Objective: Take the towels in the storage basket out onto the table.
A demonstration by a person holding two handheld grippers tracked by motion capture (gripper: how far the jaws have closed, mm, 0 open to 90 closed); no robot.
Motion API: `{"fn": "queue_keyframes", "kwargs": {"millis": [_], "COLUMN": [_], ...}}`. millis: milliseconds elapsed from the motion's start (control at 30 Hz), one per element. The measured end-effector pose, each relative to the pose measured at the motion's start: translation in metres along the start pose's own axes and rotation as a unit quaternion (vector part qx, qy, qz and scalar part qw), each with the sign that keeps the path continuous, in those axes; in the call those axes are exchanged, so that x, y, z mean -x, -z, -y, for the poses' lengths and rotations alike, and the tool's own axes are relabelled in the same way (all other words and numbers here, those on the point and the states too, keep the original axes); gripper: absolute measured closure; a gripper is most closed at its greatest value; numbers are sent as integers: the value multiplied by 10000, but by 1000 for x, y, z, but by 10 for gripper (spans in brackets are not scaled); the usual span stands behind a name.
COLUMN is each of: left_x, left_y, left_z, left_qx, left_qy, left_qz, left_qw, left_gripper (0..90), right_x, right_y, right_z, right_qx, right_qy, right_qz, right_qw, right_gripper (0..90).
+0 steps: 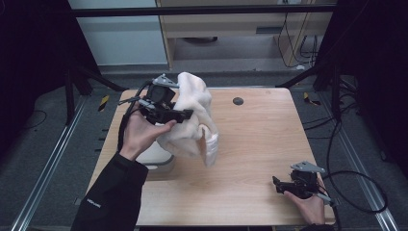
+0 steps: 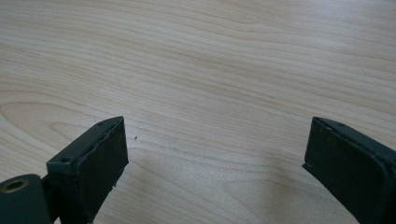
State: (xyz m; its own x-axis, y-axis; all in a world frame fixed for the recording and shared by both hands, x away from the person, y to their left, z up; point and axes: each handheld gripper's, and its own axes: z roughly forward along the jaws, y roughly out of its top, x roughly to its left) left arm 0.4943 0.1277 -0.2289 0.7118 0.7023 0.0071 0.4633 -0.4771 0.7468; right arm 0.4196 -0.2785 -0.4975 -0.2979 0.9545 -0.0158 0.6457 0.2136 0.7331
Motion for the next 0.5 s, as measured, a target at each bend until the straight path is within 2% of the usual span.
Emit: {"fn": "queue_keyframes", "kwargs": {"millis": [500], "left_x": [28], "left_y": [-34], "left_z": [-10], "left_qx": [-94], "left_qy": [-217], "left_qz": [241], "left_qw": [9994], "left_gripper": [600], "right_x": [0], "right_y": [0], "right_z": [0], "right_qx": [27], "right_qy": [11], "right_qz": [17], "right_qw": [10000], "right_gripper": [60]}}
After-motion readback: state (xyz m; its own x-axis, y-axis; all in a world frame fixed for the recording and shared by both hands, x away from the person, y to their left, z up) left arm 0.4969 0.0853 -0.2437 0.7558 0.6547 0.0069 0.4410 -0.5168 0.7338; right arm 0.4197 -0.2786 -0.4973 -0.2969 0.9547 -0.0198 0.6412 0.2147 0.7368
